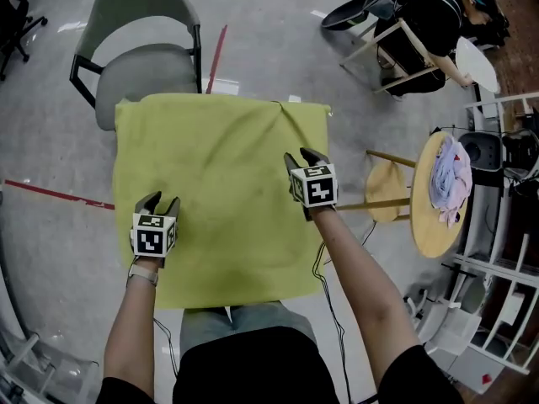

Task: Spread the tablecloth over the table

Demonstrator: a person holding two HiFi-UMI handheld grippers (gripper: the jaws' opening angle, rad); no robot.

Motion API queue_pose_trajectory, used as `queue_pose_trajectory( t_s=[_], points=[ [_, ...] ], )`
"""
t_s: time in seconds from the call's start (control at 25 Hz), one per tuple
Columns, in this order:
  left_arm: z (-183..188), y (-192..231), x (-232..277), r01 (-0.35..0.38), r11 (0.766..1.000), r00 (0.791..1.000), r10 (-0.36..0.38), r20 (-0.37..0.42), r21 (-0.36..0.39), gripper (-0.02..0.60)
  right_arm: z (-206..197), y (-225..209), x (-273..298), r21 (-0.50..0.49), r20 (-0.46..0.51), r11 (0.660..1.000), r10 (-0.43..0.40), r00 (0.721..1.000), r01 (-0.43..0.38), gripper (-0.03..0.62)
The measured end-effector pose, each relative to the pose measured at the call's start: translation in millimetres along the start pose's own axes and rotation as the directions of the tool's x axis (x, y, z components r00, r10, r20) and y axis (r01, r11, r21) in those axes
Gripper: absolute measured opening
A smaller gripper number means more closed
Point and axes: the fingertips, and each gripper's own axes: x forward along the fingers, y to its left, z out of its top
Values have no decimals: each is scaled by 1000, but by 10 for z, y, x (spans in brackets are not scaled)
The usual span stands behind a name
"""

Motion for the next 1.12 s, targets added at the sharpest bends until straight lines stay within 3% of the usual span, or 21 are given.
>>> queue_pose_trajectory(
  t_s=[0.32, 0.52, 0.8, 1.12],
  points=[
    [-46, -66, 274, -34, 999, 996, 35, -81, 23, 192, 366, -633, 333, -50, 35, 997, -51, 998, 52, 158],
    [-53, -37, 281, -90, 995, 994, 93, -61, 53, 169, 477, -825, 560, -108, 39, 991, -71, 997, 75, 152],
    [-49, -31, 293, -97, 995, 993, 99, -57, 38, 164, 576, -926, 896, -229, 22, 970, -83, 996, 86, 106],
    [-54, -35, 276, -105, 994, 994, 105, -35, 23, 160, 529, -1025, 1045, -299, -13, 951, -81, 997, 73, 64]
  ],
)
